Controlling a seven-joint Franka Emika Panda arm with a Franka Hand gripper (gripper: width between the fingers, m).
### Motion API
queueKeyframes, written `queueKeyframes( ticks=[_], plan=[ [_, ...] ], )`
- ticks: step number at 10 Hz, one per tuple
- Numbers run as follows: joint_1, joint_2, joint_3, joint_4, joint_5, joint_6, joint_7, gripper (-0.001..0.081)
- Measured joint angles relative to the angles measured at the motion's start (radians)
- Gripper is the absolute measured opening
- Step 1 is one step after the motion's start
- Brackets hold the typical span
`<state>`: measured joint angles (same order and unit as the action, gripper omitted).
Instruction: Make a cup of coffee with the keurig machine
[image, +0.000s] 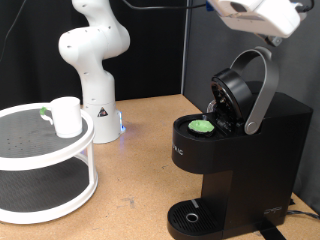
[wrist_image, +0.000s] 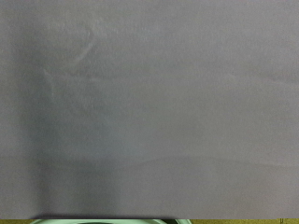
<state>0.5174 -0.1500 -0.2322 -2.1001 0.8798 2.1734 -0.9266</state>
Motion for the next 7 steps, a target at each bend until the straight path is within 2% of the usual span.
queueKeyframes(
  ticks=[5,7],
  plan=[
    [-0.012,-0.003,-0.009,-0.013,-0.012,-0.011,-0.007,0.0001],
    [-0.019,-0.012,-0.022,-0.013,-0.030,-0.041,-0.007,0.0001]
  ],
)
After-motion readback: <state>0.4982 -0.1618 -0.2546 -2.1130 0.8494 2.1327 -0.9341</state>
